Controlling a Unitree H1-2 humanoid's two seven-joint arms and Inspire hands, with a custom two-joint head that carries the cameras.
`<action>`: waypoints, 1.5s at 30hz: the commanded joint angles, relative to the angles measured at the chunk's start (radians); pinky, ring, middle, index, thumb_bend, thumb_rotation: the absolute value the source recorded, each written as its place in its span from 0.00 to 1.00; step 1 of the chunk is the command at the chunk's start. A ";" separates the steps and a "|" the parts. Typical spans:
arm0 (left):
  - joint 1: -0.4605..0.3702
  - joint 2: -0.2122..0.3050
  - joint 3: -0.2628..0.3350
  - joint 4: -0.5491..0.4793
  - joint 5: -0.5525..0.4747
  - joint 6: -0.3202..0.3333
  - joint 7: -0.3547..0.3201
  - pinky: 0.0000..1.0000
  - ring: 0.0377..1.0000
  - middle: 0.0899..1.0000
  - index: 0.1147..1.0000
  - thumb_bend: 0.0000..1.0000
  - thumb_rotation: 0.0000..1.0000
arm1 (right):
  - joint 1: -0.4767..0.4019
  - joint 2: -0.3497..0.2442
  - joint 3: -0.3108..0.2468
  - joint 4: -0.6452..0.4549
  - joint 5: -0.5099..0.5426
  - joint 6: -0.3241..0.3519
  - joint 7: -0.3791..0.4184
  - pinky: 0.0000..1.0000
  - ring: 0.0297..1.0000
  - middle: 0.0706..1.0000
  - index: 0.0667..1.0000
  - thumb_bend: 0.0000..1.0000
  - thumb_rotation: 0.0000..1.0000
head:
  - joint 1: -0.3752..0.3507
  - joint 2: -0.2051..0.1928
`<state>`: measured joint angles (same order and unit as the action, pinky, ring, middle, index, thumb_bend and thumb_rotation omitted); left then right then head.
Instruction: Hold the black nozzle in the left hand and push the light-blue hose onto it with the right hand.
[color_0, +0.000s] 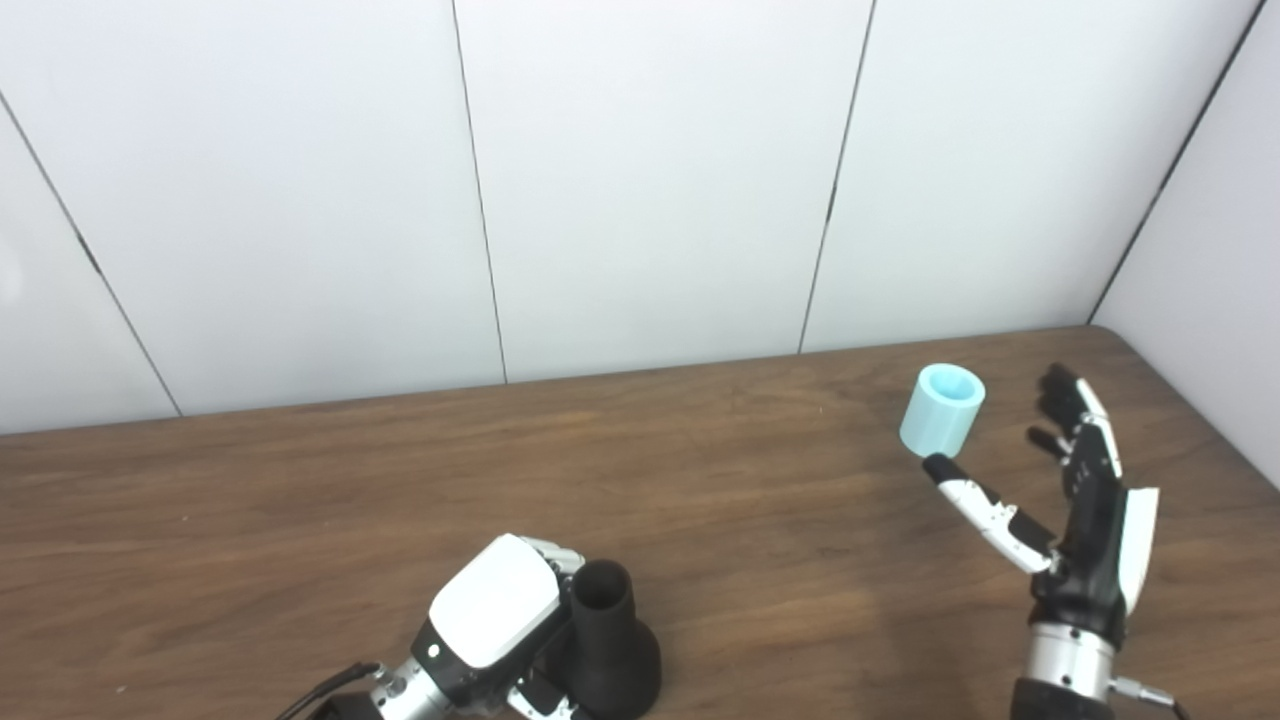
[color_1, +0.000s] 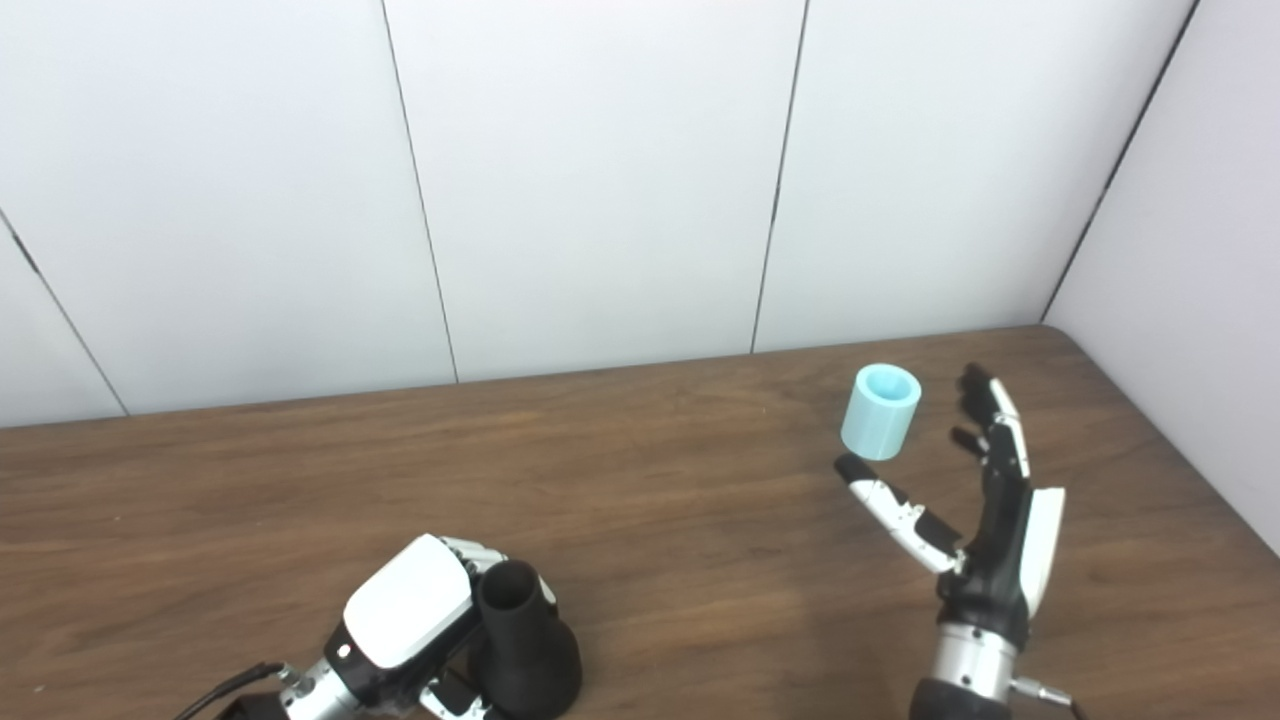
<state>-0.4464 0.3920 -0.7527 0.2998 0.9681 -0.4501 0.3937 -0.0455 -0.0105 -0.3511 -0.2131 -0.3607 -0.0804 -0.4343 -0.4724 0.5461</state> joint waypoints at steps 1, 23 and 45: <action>0.043 0.013 -0.042 0.047 0.027 -0.019 -0.017 0.36 0.42 0.40 0.44 0.50 0.00 | -0.053 -0.027 -0.016 0.004 0.001 0.002 -0.026 0.92 0.96 0.97 1.00 0.81 0.38 | -0.005 0.000; 0.037 0.015 -0.059 0.028 0.021 -0.019 -0.028 0.36 0.42 0.41 0.44 0.50 0.00 | -0.279 -0.185 -0.024 0.449 0.078 0.057 -0.087 0.80 0.90 0.92 0.94 0.87 0.30 | -0.006 -0.010; 0.042 0.043 -0.071 0.009 0.032 -0.019 -0.027 0.32 0.35 0.35 0.45 0.50 0.00 | -0.384 -0.247 0.137 0.745 0.081 0.130 -0.065 0.72 0.83 0.87 0.88 1.00 0.37 | 0.006 -0.007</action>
<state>-0.4478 0.4213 -0.7770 0.2873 0.9525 -0.4500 0.4014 -0.3984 -0.2574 -0.2306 0.5117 -0.2813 0.0399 -0.5173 -0.4663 0.5369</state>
